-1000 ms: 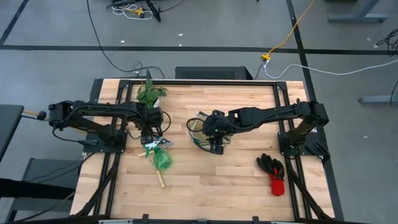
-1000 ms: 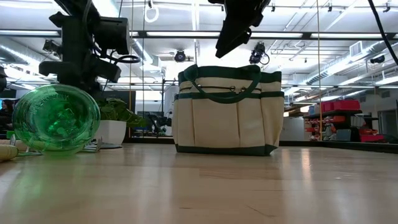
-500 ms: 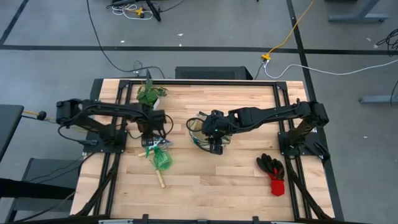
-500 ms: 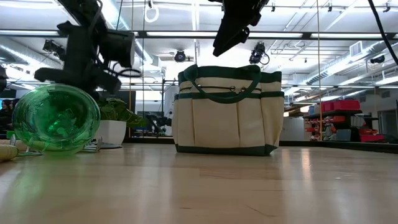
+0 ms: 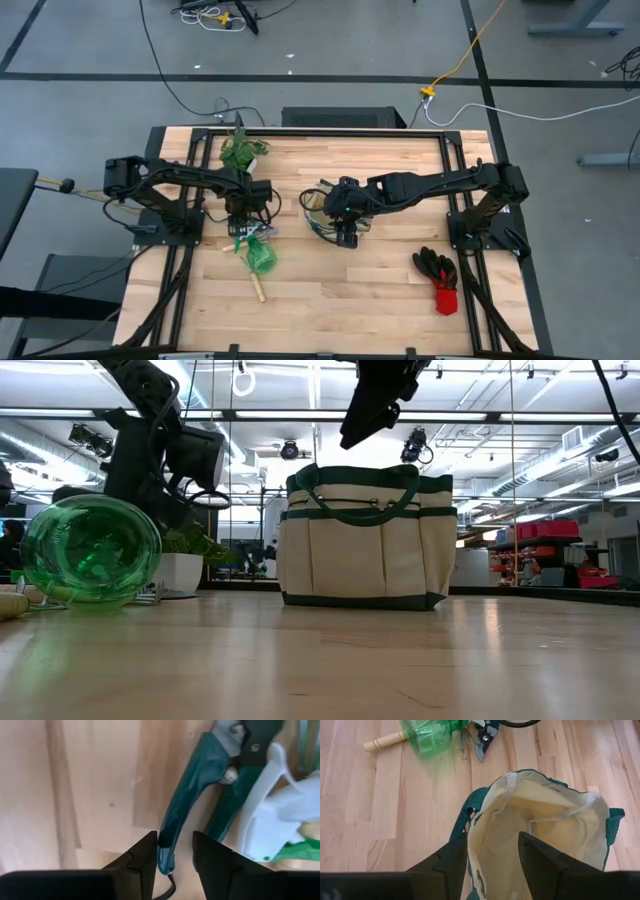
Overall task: Pick & Place Garden tools in Gardening bag
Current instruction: Put the green shear scissors into the white gardening bag
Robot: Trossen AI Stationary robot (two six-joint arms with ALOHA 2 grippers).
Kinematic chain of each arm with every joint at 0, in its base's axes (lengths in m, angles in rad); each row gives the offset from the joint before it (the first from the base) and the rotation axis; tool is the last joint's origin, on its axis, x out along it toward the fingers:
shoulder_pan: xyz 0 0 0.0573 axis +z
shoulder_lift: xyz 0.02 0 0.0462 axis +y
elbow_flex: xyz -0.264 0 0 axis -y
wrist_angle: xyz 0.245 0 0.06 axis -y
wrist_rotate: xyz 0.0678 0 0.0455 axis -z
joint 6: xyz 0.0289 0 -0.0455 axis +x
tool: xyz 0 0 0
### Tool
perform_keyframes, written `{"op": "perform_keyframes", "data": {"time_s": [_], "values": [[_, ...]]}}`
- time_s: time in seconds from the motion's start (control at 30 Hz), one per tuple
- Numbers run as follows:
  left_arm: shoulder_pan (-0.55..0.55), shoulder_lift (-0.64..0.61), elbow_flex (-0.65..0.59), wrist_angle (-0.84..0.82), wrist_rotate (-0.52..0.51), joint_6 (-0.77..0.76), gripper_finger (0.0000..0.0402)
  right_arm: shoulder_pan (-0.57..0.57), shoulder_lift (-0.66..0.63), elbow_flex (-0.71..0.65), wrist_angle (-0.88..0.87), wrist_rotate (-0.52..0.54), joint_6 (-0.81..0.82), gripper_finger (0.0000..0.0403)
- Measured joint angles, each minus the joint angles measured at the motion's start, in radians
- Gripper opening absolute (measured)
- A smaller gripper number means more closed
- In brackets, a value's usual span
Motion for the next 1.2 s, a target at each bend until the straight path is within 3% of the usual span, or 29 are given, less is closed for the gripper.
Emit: {"op": "perform_keyframes", "data": {"time_s": [0.47,0.77,1.03,1.2], "values": [[0.0,0.001,0.001,0.003,0.014,0.003,0.013,0.0,0.0,0.0,0.01,0.0,-0.001,0.0178],[0.0,0.112,0.005,0.008,0.01,0.003,0.013,0.001,0.0,0.0,0.01,0.0,0.0,0.0178],[0.0,0.126,0.008,0.023,0.01,0.003,0.013,0.001,0.0,0.0,0.01,0.0,0.002,0.0178],[0.0,0.127,0.008,0.023,0.008,0.002,0.011,0.001,0.0,0.0,0.013,0.0,0.002,0.0178]]}}
